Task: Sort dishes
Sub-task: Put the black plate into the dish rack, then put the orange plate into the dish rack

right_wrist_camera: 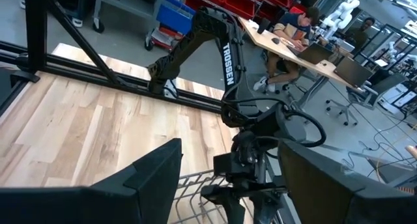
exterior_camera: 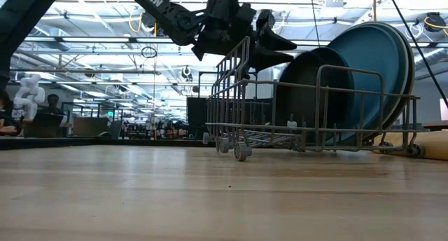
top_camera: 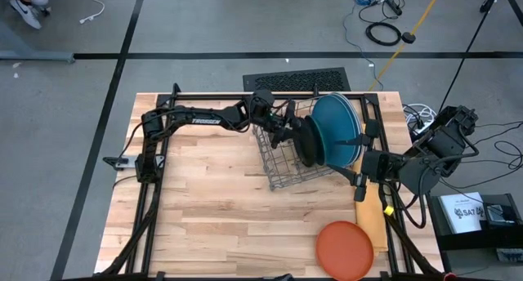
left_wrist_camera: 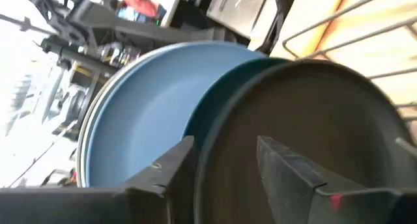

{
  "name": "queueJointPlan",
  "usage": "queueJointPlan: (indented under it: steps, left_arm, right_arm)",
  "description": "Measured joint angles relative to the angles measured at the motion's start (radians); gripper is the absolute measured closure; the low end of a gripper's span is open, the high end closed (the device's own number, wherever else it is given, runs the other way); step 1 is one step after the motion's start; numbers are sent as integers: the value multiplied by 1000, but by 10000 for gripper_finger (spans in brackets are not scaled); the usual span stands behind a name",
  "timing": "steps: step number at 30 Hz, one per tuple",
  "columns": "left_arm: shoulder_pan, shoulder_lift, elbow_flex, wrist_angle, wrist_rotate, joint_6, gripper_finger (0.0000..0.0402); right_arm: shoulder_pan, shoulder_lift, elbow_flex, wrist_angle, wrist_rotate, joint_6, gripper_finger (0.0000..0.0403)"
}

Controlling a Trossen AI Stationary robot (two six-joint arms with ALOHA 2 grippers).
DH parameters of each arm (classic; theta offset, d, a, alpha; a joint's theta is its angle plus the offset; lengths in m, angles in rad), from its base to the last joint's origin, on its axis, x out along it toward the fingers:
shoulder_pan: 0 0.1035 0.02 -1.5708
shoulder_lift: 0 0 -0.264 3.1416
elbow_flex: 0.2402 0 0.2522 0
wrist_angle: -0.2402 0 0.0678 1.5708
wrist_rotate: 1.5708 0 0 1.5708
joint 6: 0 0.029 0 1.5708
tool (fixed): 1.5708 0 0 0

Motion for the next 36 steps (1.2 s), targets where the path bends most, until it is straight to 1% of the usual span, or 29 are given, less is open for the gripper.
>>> queueJointPlan:
  steps: [5,10,13,16,18,20,24,27,31,33,35,36]
  left_arm:
    - [-16,0,10,-1,-107,0,216]
    - [-47,-29,10,-13,-257,6,214]
    - [-68,-80,11,-78,-275,-7,214]
    - [-91,-150,11,-193,-249,-90,214]
    - [-106,-205,11,-283,-203,-196,215]
    - [-125,-245,14,-318,-168,-321,215]
    - [-162,-286,13,-369,-159,-569,215]
    - [-195,-288,26,-384,-158,-830,215]
    - [-256,-272,43,-452,-155,-1173,215]
    - [-299,-253,43,-466,-155,-1290,215]
    - [-350,-237,41,-496,-163,-1369,215]
    - [-377,-227,42,-479,-177,-1393,215]
  right_arm:
    - [0,0,0,0,0,6,156]
    - [0,0,0,0,0,13,156]
    - [0,0,0,-2,0,13,156]
    - [1,0,0,-5,0,5,156]
    - [1,0,0,-10,0,-8,156]
    - [0,0,0,-12,0,-22,156]
    - [0,1,0,-18,0,-52,156]
    - [0,4,0,-18,0,-56,156]
    - [0,18,0,-22,-16,-66,156]
    - [0,24,0,-24,-49,-77,156]
    - [0,31,0,-24,-72,-96,156]
    - [1,35,0,-24,-82,-106,156]
